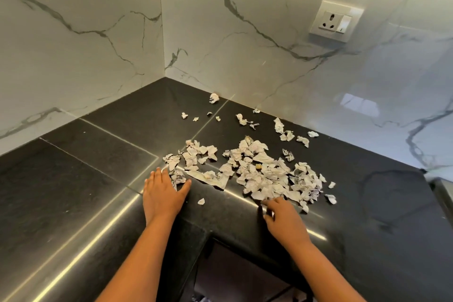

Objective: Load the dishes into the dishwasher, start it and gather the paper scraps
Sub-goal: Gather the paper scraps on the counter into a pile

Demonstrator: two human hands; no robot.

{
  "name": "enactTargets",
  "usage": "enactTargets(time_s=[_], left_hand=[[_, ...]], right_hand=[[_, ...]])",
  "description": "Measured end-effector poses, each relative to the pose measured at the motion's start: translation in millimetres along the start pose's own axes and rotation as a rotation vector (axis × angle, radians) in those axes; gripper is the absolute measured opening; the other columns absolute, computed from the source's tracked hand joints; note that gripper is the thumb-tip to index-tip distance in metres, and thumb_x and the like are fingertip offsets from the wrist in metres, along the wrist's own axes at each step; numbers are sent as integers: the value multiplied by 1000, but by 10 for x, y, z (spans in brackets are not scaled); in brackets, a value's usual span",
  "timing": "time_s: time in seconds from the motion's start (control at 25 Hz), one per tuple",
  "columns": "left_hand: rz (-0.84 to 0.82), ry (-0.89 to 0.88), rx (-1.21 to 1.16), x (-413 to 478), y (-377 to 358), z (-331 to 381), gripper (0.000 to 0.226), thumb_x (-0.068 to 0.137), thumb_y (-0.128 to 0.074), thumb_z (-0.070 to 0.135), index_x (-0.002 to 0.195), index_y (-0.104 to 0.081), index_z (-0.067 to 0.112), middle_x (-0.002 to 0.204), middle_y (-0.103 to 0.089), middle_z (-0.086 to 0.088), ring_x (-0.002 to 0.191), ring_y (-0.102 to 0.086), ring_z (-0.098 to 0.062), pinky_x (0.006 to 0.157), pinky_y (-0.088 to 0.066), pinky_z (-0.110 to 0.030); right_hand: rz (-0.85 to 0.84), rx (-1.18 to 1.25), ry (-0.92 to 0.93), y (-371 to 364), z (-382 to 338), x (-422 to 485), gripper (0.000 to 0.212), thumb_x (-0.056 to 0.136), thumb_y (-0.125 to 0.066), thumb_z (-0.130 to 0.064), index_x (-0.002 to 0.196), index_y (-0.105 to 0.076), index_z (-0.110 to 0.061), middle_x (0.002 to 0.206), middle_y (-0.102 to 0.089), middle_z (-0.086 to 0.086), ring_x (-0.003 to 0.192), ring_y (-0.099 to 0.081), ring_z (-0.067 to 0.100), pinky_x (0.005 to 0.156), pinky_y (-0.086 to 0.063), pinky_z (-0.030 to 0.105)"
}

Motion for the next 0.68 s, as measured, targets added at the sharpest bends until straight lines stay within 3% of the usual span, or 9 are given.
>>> enactTargets(time_s=[0.2, 0.28, 0.36, 0.44, 0.56, 0.68], left_hand=[[-62, 2, 131, 13, -83, -18, 93, 84, -25, 73, 149, -13, 8, 157, -16, -8, 145, -12, -22, 119, -8, -37], [-71, 6, 165, 2, -100, -6, 95, 83, -19, 75, 150, -9, 8, 158, -12, -9, 146, -10, -22, 119, -8, -37], [-75, 14, 190, 18, -91, 37, 97, 81, -16, 77, 150, -8, 9, 158, -11, -8, 146, -9, -23, 119, -10, -38], [-90, 70, 183, 72, -60, 98, 101, 78, -15, 79, 150, -9, 8, 158, -10, -9, 146, -8, -26, 119, -10, -40], [-120, 128, 147, 120, -125, 410, 107, 74, -12, 81, 149, -5, 5, 157, -6, -15, 145, -4, -31, 118, -5, -42], [-197, -88, 165, 100, -405, 965, 102, 79, -14, 79, 149, 4, 7, 157, 1, -14, 146, 0, -28, 118, -1, -40]], right_hand=[[-105, 32, -2, 178, 490, -17, 30, 84, -50, -10, 104, -69, -23, 105, -59, -6, 98, -55, 11, 85, -47, 26], [20, 89, -78, 360, 815, -50, 26, 83, -58, -12, 106, -69, -20, 104, -61, -4, 97, -57, 13, 86, -46, 25], [197, 184, -272, 600, 1270, -77, 27, 78, -69, -12, 105, -69, -12, 98, -61, 3, 93, -61, 20, 84, -45, 29], [203, 209, -413, 698, 1593, -43, 43, 69, -80, -16, 108, -67, -6, 93, -55, 6, 88, -59, 24, 80, -43, 30], [111, 235, -366, 627, 1524, 160, 50, 66, -82, -20, 111, -64, -9, 92, -53, 4, 82, -50, 16, 69, -36, 23], [47, 275, -211, 459, 1144, 412, 46, 70, -79, -19, 111, -62, -9, 101, -60, 4, 87, -52, 15, 71, -35, 21]])
Point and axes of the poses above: each hand's wrist, its own x-axis towards the middle knuckle, its own y-axis out of the back of the hand, z = x × y, the point moved 5 cm from there along x, towards the middle knuckle
